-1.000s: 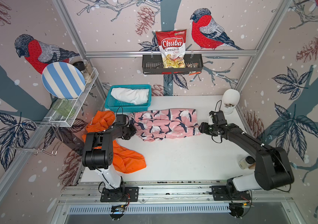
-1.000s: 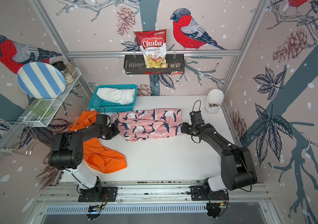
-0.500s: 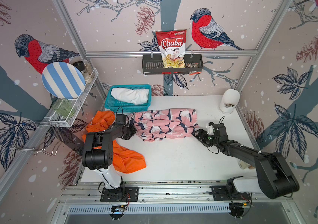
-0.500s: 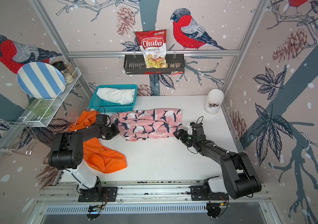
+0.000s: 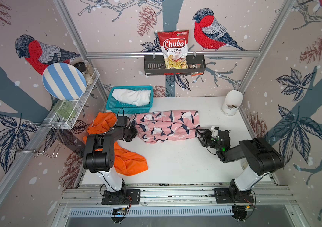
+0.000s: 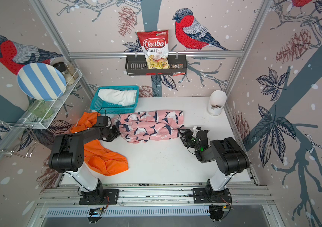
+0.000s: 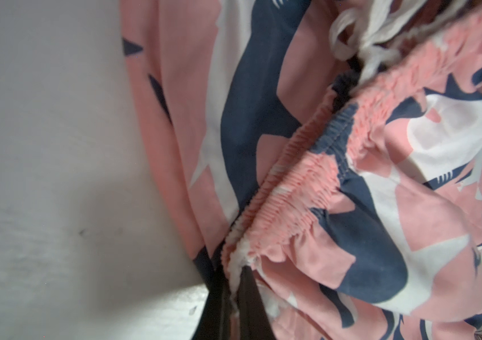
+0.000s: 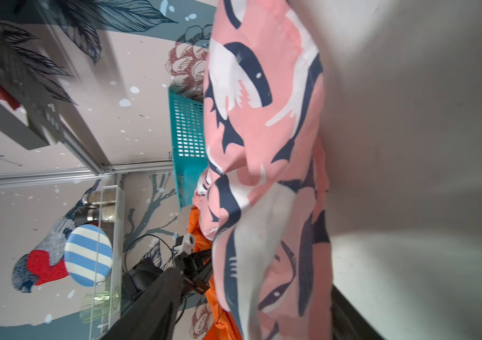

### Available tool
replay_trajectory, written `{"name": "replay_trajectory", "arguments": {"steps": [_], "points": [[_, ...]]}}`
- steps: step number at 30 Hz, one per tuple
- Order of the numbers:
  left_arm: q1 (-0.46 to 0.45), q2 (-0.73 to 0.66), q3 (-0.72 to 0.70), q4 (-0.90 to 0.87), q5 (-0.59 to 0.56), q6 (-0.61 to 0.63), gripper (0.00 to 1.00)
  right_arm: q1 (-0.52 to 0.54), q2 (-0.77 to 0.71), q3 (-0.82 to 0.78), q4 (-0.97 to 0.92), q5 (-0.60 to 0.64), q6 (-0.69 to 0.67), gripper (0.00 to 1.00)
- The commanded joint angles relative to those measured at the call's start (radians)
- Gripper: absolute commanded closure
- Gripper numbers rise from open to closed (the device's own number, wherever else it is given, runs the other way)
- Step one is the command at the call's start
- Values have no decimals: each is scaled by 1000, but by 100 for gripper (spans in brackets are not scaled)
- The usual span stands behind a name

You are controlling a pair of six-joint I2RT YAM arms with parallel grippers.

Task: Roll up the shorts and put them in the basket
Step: Flatten out the shorts at the center of the board.

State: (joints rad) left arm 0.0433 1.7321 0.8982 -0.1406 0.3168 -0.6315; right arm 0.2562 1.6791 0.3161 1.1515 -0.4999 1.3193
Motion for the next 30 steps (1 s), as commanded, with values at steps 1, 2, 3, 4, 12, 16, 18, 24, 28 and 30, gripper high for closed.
{"name": "replay_trajectory", "arguments": {"steps": [1, 2, 3, 4, 12, 16, 18, 24, 28, 30], "points": [[6, -12, 8, -11, -3, -2, 100, -3, -12, -8, 172, 21, 67, 31], [6, -14, 8, -11, -3, -2, 100, -3, -19, -6, 172, 16, 66, 31], [6, -14, 8, -13, -3, 0, 100, -3, -28, -5, 168, 15, 64, 32], [6, -14, 9, -14, -4, 1, 100, -3, -41, -5, 158, 15, 58, 35], [7, -11, 7, -11, 5, 0, 100, -2, -186, 15, -74, 41, -48, 54], [7, -13, 4, -7, 10, -3, 100, 3, -228, 42, -175, 55, -102, 71], [8, -12, 7, -7, 11, -4, 100, 2, -222, 58, -185, 46, -114, 76], [7, -32, 8, -13, 14, -4, 100, 4, -178, 101, -172, 7, -117, 100], [8, -58, 17, -23, 20, -11, 100, 3, -204, 133, -204, -7, -129, 100], [7, -99, 23, -31, 29, -16, 100, 1, -242, 155, -265, -3, -151, 100]]}}
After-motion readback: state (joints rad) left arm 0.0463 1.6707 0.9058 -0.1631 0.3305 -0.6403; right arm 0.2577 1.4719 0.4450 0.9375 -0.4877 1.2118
